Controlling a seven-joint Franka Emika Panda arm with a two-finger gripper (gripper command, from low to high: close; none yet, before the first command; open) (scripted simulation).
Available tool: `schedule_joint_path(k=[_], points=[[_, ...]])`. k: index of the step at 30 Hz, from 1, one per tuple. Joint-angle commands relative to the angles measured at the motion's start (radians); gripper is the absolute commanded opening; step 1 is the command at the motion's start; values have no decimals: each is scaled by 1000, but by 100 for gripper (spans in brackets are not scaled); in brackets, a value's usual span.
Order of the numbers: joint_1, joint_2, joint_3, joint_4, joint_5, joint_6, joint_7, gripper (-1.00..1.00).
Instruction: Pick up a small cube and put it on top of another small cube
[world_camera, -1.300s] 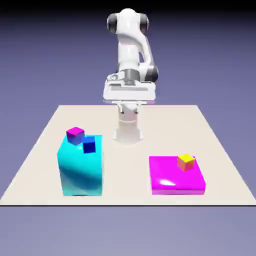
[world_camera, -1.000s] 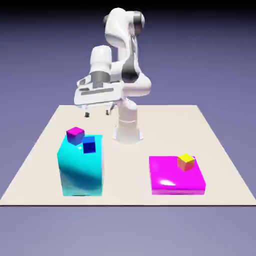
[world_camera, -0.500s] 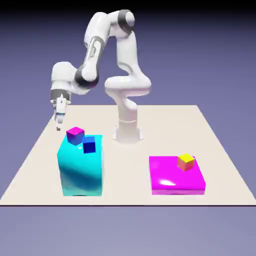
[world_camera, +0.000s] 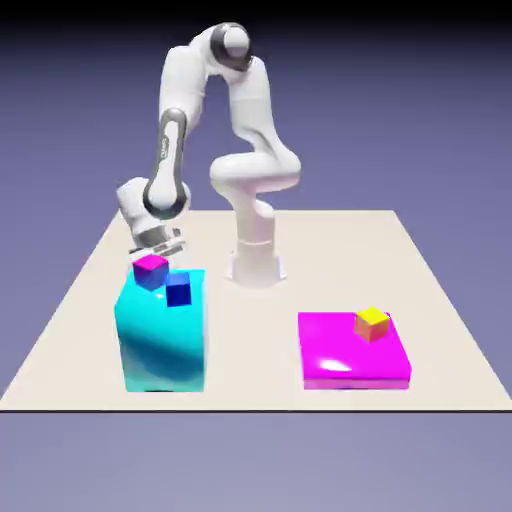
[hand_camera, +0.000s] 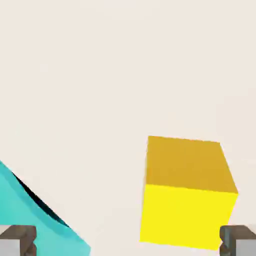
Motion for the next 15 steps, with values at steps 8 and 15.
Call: schedule_joint_path(k=[8, 15], points=[[290, -99, -289, 6, -53, 136, 22, 0], [543, -185, -542, 11, -99, 254, 42, 0]])
